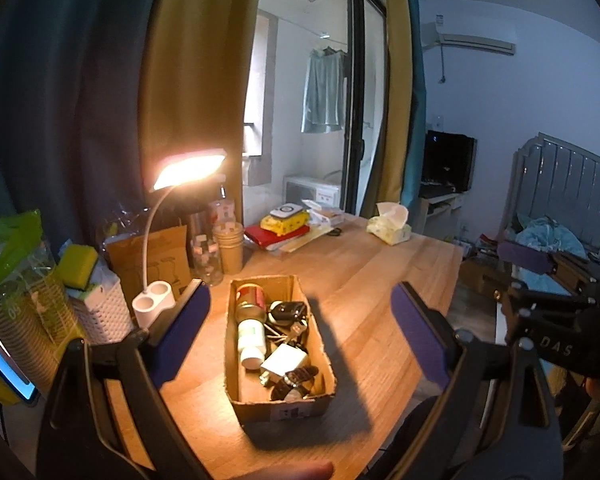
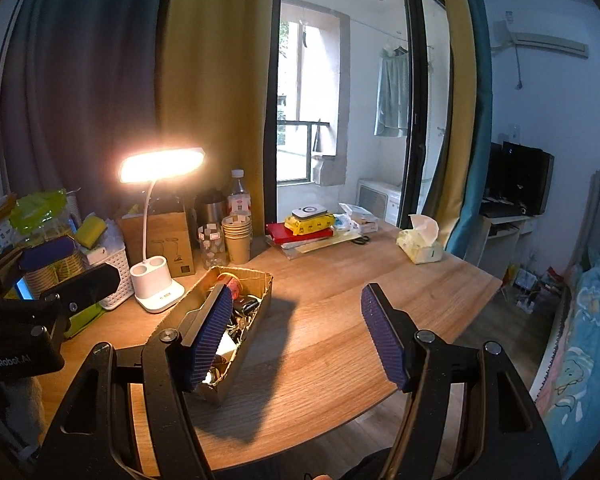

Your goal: Organize rigid objects

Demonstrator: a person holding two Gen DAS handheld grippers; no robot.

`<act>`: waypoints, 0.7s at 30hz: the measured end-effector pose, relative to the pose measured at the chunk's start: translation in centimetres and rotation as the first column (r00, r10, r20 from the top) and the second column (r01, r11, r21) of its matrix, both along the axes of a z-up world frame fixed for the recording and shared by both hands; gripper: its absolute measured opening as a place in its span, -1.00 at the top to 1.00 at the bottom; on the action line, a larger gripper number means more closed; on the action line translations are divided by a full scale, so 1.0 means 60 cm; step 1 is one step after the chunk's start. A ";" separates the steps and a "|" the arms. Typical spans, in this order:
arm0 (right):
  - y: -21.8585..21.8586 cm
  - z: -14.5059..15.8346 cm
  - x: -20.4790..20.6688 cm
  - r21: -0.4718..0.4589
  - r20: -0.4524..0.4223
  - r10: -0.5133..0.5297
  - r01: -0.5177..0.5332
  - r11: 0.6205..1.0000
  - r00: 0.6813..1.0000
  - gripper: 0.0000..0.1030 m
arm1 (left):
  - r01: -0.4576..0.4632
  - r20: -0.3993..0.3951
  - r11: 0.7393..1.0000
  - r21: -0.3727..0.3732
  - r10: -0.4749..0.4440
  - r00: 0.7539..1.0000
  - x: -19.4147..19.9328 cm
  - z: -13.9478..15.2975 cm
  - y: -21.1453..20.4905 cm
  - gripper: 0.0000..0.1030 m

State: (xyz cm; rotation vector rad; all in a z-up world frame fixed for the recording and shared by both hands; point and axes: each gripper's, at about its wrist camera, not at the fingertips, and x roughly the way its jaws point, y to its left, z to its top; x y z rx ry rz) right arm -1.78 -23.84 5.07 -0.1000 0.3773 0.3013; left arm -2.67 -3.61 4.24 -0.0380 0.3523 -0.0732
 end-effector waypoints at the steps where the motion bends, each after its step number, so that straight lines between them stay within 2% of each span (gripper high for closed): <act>1: 0.000 0.000 0.000 0.001 -0.001 0.001 -0.001 1.000 1.000 -0.37 | 0.002 -0.003 1.000 -0.001 -0.002 1.000 0.000 0.000 0.000 -0.80; 21: 0.002 -0.004 -0.003 -0.003 -0.009 0.003 -0.003 1.000 1.000 -0.38 | 0.014 -0.015 1.000 -0.003 -0.014 1.000 -0.003 0.001 -0.008 -0.80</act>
